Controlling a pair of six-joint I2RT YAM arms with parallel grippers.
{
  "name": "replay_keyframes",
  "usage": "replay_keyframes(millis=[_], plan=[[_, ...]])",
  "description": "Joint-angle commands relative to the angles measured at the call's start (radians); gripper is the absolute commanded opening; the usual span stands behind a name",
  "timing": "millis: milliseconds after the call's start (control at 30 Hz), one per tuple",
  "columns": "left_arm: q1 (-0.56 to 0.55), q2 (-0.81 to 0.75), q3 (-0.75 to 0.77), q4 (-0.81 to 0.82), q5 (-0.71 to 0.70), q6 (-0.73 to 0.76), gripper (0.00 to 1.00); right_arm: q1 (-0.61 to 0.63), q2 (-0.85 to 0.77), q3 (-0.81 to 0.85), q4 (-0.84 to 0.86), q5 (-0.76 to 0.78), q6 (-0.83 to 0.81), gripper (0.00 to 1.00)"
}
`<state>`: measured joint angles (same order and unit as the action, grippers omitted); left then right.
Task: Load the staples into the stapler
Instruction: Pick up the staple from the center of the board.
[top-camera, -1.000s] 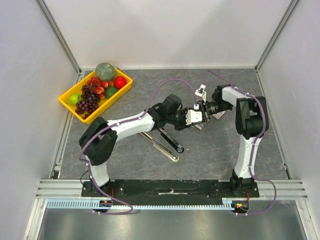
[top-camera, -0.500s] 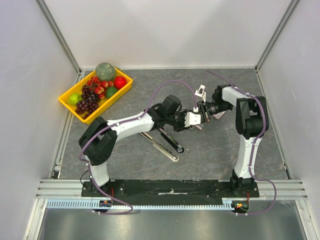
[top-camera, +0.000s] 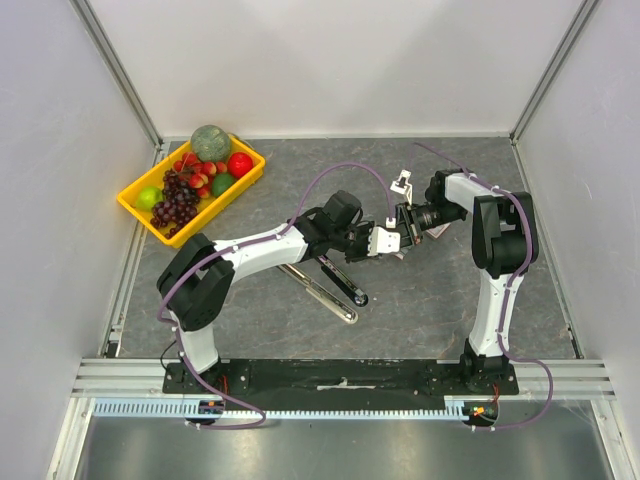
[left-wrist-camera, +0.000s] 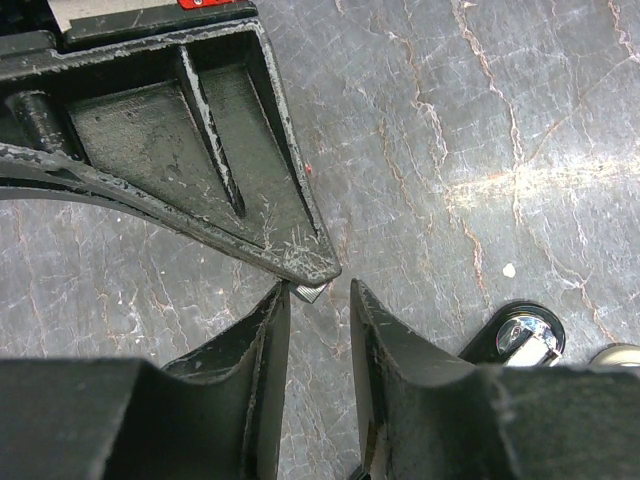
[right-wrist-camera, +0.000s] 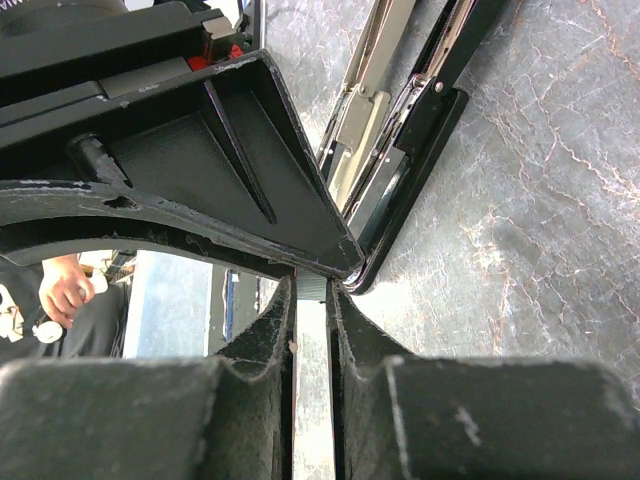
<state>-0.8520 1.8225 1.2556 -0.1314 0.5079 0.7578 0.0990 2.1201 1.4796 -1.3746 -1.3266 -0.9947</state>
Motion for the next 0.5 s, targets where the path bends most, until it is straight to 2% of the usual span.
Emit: replay_keyframes(millis=[0,200,467], plan=[[-0.019,-0.006,0.027,-0.045,0.115,0.012,0.35,-0.007,-0.011,0.01,-0.05,-0.059,-0.004,0.16],[-0.021,0.003,0.044,-0.053,0.123,0.005,0.32,-0.005,-0.011,0.008,-0.05,-0.057,-0.002,0.16],[-0.019,0.008,0.041,-0.019,0.081,-0.021,0.46,-0.005,-0.015,0.004,-0.049,-0.052,-0.004,0.15]])
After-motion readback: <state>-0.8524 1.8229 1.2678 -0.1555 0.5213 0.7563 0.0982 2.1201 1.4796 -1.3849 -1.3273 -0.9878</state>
